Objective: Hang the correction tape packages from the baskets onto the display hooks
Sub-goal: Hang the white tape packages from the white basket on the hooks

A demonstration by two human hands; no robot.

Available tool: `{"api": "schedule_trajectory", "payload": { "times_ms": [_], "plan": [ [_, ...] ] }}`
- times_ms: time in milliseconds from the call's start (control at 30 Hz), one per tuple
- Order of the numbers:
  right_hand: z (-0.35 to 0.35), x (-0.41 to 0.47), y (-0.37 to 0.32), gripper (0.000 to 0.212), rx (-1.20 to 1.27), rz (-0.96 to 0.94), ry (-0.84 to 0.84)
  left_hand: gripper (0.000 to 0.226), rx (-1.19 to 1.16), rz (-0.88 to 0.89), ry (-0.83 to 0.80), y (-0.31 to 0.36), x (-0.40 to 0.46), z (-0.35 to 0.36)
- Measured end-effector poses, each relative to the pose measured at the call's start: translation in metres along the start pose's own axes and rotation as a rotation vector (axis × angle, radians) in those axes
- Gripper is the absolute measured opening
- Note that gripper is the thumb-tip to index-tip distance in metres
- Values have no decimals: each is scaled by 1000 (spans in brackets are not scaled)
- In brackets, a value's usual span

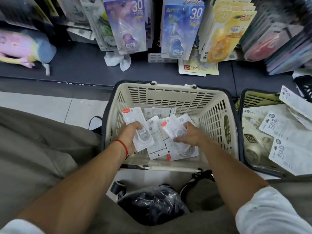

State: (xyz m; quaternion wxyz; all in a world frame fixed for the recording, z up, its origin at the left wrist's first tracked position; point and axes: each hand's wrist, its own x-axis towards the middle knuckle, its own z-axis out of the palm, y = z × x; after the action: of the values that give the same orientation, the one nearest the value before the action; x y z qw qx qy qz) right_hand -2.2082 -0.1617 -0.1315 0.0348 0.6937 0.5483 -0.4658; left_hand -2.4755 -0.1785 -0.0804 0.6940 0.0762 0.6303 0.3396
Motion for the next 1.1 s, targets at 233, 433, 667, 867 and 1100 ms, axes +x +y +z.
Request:
{"api": "schedule_trajectory", "payload": {
  "times_ms": [233,433,667,867,1100],
  "plan": [
    [-1,-31,-54,55,443,-154,-139,42,122,61,-272,-15,-6,28],
    [11,-23,-38,30,410,-153,-114,41,144,61,-163,-21,-1,16],
    [24,-6,22,73,-644,-42,-117,46,173,77,-100,-13,0,-5],
    [7,-2,26,59,-427,31,-89,48,158,64,-82,-10,2,-14],
    [-36,-19,6,38,565,52,-61,51,148,141,-82,-14,0,-1]
  ]
}}
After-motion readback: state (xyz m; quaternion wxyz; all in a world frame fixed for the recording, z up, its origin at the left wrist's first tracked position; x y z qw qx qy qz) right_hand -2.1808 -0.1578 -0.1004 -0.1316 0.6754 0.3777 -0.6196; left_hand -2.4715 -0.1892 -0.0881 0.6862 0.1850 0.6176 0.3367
